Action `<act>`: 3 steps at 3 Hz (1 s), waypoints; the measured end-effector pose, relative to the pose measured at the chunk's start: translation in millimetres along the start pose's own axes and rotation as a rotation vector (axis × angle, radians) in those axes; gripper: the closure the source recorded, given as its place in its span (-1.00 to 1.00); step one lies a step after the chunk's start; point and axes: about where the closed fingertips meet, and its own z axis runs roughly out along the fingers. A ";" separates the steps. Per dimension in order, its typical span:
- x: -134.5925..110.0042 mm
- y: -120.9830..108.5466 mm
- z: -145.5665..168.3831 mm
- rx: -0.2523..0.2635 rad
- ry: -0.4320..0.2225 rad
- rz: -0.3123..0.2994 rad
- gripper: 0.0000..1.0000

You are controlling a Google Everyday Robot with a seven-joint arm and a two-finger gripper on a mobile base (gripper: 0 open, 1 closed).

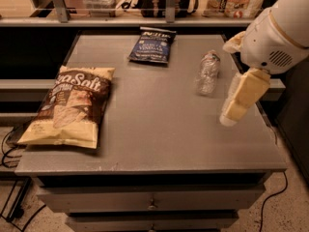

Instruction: Pick brown chip bag

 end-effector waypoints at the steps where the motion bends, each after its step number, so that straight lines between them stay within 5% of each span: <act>1: -62.2 7.6 24.5 -0.033 -0.152 -0.077 -1.00; 3: -79.8 7.7 38.4 -0.052 -0.191 -0.081 -1.00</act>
Offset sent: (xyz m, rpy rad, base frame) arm 0.0059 0.0539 -0.0027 0.0999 -0.0177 0.0960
